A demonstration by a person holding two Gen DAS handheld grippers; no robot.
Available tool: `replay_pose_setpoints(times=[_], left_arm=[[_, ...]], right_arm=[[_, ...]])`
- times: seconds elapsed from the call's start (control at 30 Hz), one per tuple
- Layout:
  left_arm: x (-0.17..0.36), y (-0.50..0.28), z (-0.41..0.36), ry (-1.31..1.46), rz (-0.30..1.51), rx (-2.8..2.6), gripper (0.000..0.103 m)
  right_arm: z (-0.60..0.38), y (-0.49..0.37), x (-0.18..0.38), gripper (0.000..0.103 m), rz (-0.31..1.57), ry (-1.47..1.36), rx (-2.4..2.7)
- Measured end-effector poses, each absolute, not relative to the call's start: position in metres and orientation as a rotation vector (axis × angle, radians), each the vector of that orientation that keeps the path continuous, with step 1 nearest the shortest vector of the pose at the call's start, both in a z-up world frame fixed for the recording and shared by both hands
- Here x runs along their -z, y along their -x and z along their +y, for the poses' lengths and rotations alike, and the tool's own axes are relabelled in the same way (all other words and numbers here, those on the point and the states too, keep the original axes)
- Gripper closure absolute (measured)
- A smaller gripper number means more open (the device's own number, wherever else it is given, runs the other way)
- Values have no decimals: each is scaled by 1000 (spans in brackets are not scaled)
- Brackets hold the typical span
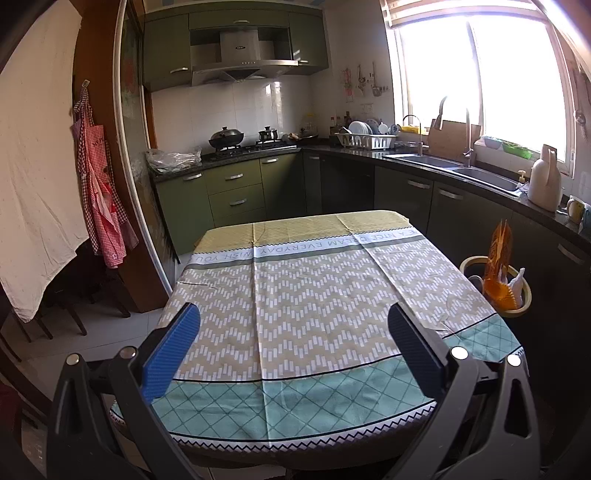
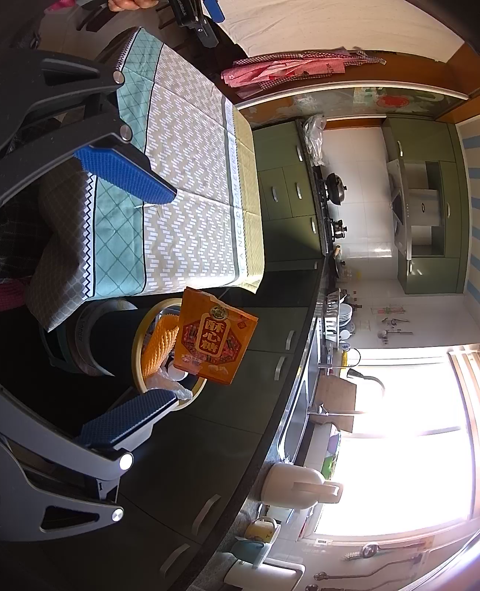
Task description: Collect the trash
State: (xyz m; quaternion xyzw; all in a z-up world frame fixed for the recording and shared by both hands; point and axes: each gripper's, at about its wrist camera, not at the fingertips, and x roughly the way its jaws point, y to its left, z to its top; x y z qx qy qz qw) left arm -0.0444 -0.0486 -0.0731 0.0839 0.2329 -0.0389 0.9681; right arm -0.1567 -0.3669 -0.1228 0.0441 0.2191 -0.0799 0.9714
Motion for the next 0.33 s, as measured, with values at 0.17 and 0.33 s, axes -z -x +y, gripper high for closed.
replay_pose_setpoints(times=[0.17,0.33], left_arm=[[72,46,-48,-183,458,44,6],[75,43,-48,-193,474,24,6]], right_arm=[[-368,157,123,4,442,-89,162],[-368,158,123,4,443,-91,165]])
